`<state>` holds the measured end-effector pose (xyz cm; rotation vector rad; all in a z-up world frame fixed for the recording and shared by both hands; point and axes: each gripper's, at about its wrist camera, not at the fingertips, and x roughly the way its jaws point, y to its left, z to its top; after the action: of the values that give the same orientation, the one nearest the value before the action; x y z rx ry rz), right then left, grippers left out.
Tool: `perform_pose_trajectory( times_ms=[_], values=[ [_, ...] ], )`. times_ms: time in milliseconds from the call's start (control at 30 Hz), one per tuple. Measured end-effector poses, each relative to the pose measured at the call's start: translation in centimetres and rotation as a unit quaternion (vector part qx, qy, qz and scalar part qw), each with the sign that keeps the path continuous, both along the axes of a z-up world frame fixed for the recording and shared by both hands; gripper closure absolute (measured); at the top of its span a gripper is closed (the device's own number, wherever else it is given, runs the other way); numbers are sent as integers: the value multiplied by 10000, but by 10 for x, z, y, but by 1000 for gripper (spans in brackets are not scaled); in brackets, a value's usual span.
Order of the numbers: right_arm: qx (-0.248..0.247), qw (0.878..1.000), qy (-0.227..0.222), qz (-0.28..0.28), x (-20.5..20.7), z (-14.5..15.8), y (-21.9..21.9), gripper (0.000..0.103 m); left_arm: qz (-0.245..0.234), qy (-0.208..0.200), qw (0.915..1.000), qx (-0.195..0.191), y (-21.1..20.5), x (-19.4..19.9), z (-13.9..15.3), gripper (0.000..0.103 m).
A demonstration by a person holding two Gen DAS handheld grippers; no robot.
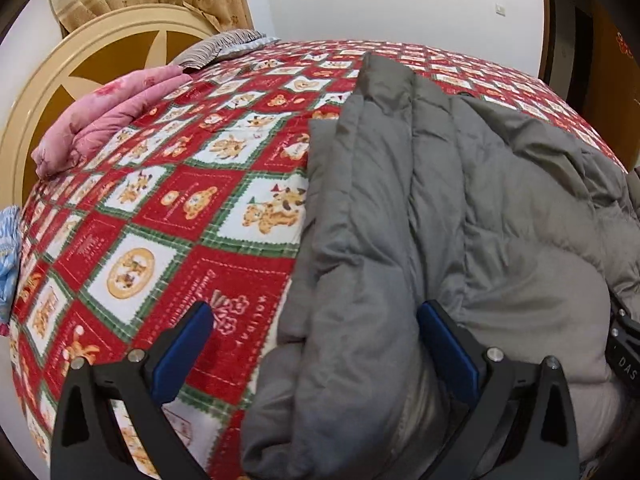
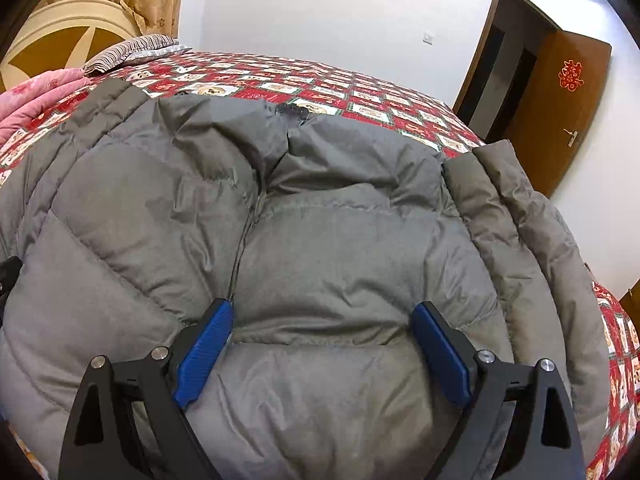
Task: Fold large clothes
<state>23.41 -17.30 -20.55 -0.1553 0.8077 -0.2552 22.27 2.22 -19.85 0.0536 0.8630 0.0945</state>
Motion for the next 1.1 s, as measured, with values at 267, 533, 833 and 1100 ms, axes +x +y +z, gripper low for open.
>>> perform_pose_trajectory(
  times_ms=[267,533,833,1100],
  values=[
    [85,9998,-69,154,-60,15,11,11,-107,24,9986,-510,9,-15,-2,0],
    [-127,9995,-228,164,-64,-7,20,11,-524,-26,9940,-960,2,-16,-7,25],
    [44,9994,-221,253,-71,-6,21,11,-998,-250,9875,-1194,1,-32,7,91],
    [745,9946,-634,346,-104,21,-2,11,-912,-372,9876,-1225,34,-42,23,94]
  ],
)
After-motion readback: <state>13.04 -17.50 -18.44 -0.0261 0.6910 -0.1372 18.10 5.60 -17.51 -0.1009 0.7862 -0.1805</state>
